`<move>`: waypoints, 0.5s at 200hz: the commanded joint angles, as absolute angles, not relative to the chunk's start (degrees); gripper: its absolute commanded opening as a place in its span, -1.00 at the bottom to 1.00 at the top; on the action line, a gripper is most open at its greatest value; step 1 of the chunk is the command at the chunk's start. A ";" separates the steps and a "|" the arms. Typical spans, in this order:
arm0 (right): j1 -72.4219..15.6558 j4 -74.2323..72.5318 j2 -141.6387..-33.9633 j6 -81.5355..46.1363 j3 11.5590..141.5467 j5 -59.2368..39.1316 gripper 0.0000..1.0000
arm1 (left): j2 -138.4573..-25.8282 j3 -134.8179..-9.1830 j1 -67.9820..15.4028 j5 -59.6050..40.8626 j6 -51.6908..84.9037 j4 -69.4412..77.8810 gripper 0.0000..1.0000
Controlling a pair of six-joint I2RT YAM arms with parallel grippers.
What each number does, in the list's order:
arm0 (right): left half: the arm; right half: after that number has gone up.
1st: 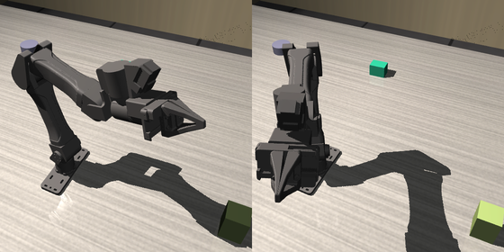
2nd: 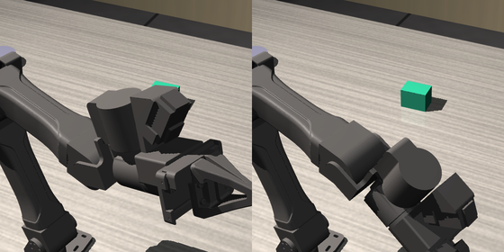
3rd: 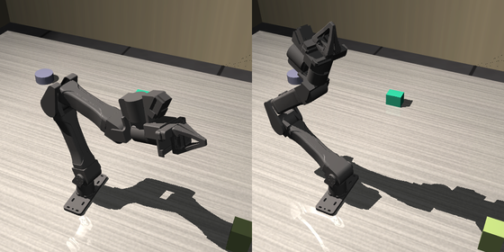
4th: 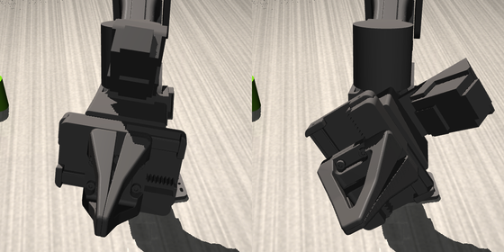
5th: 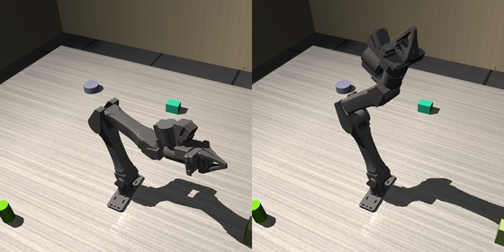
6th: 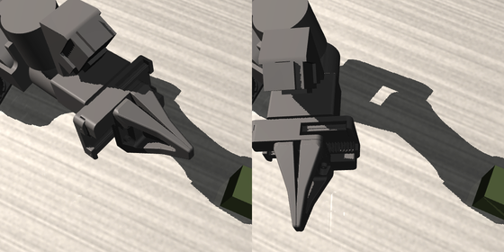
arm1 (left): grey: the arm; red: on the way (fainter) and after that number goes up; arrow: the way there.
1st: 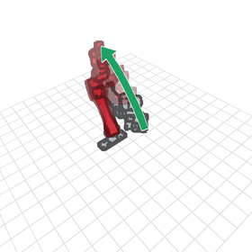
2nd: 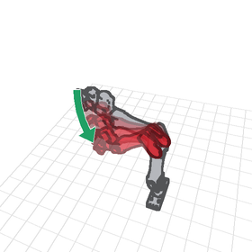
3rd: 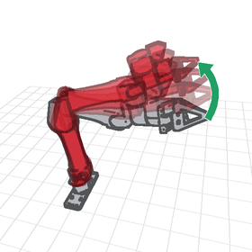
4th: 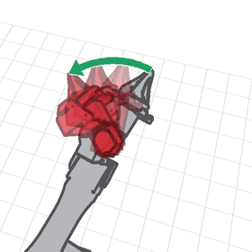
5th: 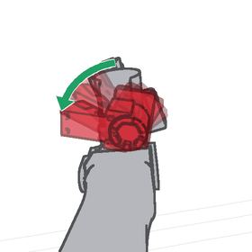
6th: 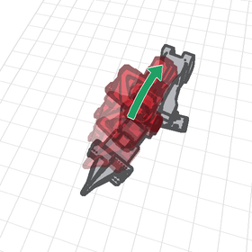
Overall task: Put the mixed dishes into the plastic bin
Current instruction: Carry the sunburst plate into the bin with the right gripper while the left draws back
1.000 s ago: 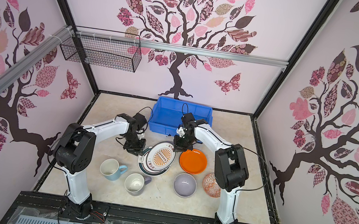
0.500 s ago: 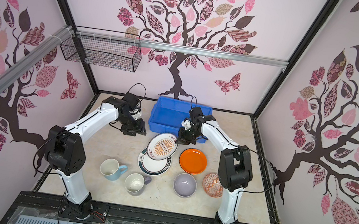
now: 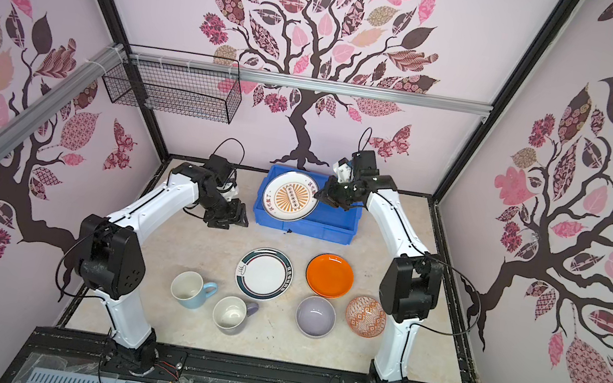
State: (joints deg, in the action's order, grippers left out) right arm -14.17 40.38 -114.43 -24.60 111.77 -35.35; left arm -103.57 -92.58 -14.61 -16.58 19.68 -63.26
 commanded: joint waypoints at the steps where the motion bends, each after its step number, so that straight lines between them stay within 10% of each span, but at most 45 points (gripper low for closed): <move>1: -12.84 37.35 -120.62 -26.08 115.23 -34.49 -1.00 | -101.89 -94.68 -14.50 -15.70 19.95 -62.66 0.34; 100: -11.91 38.66 -140.08 -26.30 134.80 -29.88 -0.98 | -98.65 -92.23 -14.36 -13.01 19.42 -64.15 0.33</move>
State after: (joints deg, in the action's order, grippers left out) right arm -11.92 39.53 -136.81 -25.41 129.75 -29.28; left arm -99.88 -92.55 -14.61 -14.00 19.66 -63.26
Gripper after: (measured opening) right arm 0.080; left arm 0.667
